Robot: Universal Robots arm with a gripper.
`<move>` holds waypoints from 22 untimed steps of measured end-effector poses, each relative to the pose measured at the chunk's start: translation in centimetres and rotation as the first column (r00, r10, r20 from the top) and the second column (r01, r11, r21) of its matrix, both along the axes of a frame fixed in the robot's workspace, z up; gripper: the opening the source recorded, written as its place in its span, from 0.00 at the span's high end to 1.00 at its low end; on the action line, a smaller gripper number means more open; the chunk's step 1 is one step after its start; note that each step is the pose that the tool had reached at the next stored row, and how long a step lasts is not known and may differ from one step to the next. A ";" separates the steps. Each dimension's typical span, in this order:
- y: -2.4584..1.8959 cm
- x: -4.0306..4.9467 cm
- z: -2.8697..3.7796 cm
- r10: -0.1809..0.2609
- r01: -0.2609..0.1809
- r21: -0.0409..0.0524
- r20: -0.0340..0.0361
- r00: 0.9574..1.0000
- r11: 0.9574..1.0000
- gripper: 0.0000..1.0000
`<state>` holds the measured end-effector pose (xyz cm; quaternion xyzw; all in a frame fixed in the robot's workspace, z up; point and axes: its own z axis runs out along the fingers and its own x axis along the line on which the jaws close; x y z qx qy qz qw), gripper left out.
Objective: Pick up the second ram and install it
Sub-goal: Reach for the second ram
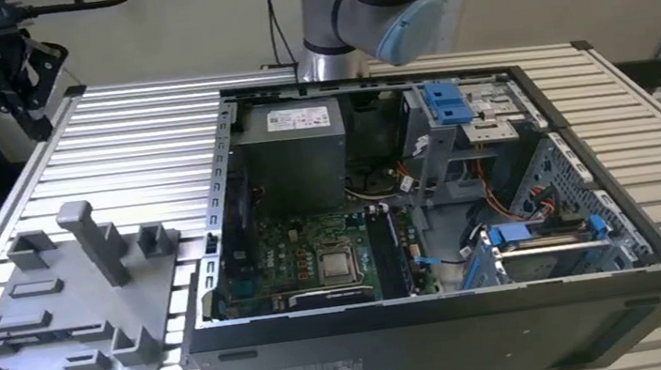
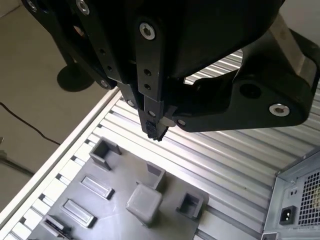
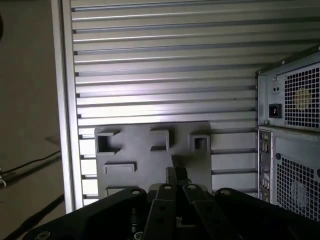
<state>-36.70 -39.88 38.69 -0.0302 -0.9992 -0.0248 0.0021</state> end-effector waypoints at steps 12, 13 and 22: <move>0.00 -3.49 -0.11 0.003 -0.003 0.000 0.002 1.000 1.000 0.89; 0.00 -3.64 -0.11 0.003 -0.003 0.000 0.002 1.000 1.000 0.89; -0.07 -4.03 -0.12 0.004 -0.004 0.000 0.002 1.000 1.000 0.89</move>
